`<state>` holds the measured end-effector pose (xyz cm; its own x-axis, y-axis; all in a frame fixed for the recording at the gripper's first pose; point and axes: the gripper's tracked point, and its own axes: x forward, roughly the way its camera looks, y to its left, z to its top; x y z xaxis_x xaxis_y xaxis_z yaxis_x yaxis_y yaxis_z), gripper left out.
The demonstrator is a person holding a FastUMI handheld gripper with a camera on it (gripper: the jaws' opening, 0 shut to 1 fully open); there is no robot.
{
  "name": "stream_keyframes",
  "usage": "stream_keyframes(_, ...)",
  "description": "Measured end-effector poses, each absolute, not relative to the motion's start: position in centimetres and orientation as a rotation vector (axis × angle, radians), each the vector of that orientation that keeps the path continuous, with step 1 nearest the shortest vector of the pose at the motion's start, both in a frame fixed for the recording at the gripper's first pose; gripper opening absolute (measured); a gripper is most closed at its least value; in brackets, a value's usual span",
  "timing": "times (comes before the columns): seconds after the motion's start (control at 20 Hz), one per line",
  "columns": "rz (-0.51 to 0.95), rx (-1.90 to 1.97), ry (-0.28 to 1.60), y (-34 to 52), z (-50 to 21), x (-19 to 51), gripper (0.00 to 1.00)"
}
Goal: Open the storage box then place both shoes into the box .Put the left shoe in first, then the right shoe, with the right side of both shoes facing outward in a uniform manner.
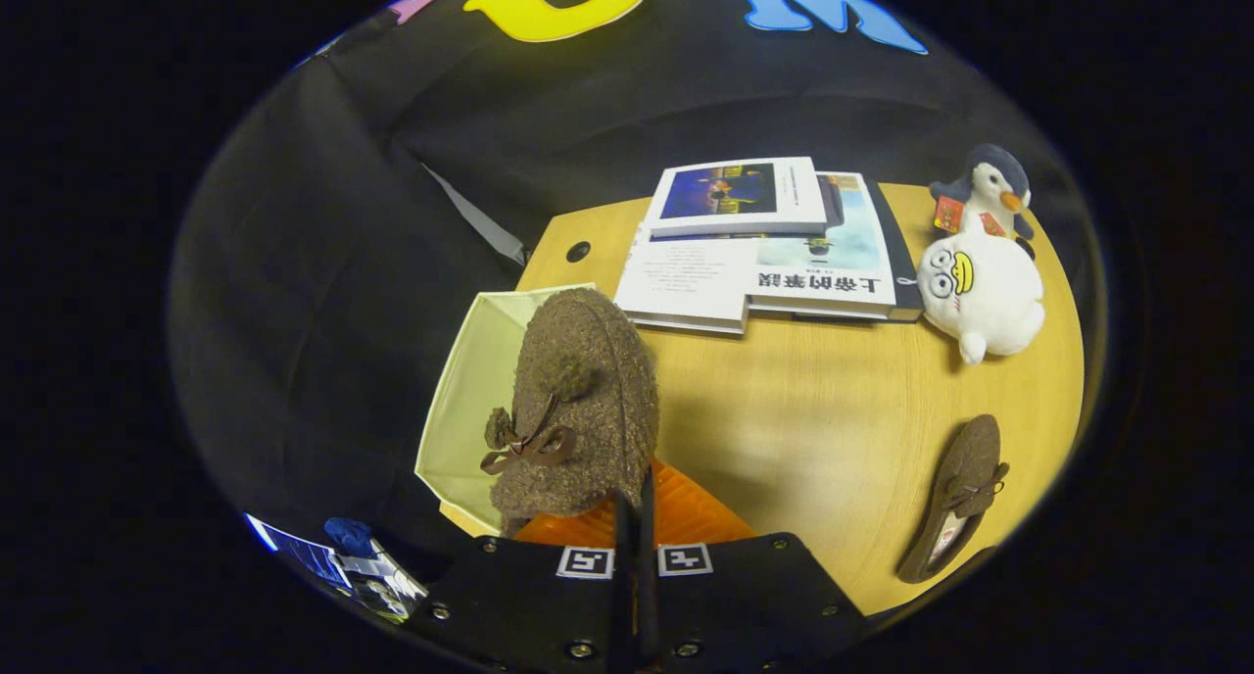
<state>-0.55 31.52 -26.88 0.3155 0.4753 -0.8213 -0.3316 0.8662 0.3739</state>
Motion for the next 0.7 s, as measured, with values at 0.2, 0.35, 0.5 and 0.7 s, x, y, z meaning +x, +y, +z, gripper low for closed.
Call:
stream_keyframes(0.2, 0.584, 0.124, 1.107, 34.6, -24.7, 0.0, 0.02)
stream_keyframes(0.35, 0.610, 0.131, 1.102, 36.9, -23.5, 0.5, 0.02)
stream_keyframes(0.5, 0.625, 0.115, 1.102, 39.1, -23.3, 1.1, 0.02)
stream_keyframes(0.7, 0.638, 0.091, 1.128, 41.9, -24.3, 1.1, 0.02)
